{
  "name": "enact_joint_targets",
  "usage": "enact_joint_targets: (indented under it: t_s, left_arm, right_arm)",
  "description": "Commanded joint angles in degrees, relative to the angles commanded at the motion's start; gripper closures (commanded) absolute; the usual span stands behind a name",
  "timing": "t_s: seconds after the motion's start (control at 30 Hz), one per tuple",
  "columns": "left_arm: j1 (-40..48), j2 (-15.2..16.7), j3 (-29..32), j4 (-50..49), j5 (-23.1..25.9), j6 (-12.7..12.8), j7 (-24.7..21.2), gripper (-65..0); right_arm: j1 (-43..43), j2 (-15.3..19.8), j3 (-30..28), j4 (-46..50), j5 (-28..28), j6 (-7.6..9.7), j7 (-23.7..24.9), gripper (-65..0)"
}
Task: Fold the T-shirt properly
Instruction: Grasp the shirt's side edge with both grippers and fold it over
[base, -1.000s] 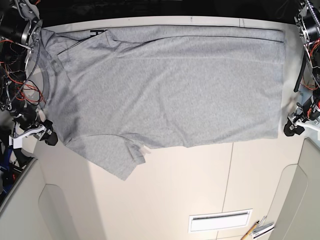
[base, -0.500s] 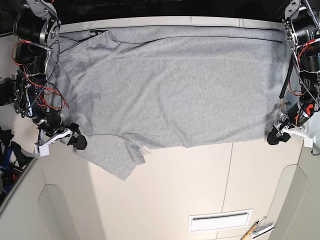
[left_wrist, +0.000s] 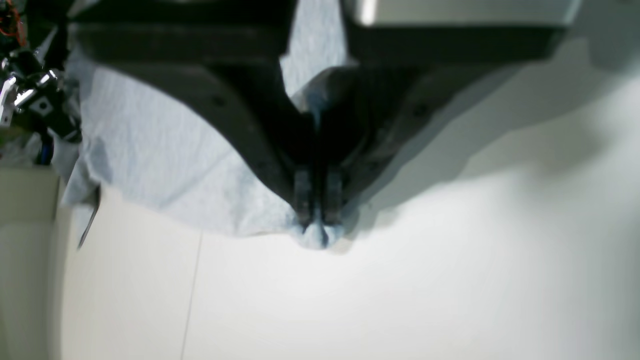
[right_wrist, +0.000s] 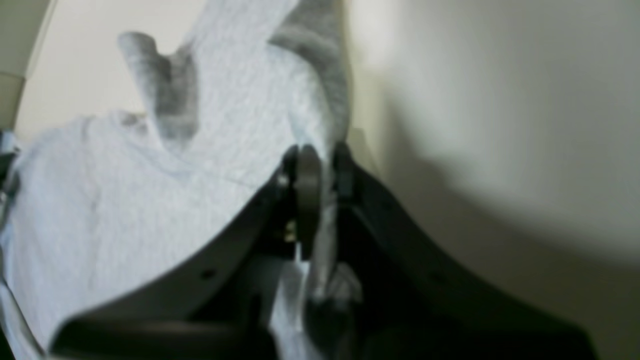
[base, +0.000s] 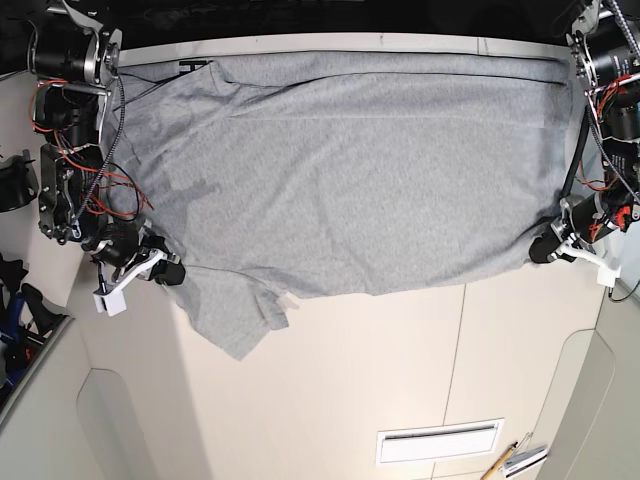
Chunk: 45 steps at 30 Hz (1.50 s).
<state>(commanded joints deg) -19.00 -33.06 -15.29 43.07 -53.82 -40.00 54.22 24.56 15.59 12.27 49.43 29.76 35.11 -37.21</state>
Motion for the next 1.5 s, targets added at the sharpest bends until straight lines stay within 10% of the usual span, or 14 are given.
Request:
enact_joint_targets:
  t_s: [0.67,0.87,1.07,1.33,1.5]
  left_arm:
    - [14.69,-7.13,0.0,25.75,-14.51,0.0,15.39,0.0]
    - [20.26,-7.08,0.0,27.65,-14.51,0.0,14.93,0.0]
    - [21.09,-6.8,0.0,27.65,-14.51,0.0,11.17,0.0]
    - [21.14,-6.8,0.0,27.65,-14.34,0.0,11.37,0.0]
    - [21.59,-6.78,0.0,27.65,-14.36,0.0,11.58,0.0]
  right_arm:
    - [-15.54,13.79,0.39,24.7,13.09,-0.22,-10.6,0.0]
    - [-21.51,13.75,0.5,24.63,10.43,-0.85,-9.99,0.0]
    - [-23.91,12.92,0.87,24.63,9.73,-0.85,-6.43,-33.6]
    - [-17.2,10.21,8.07,24.72,11.15,-0.85,-6.01,-33.6]
    - [-13.22,5.44,7.65,23.02,2.86,-0.92,-1.73,-33.6]
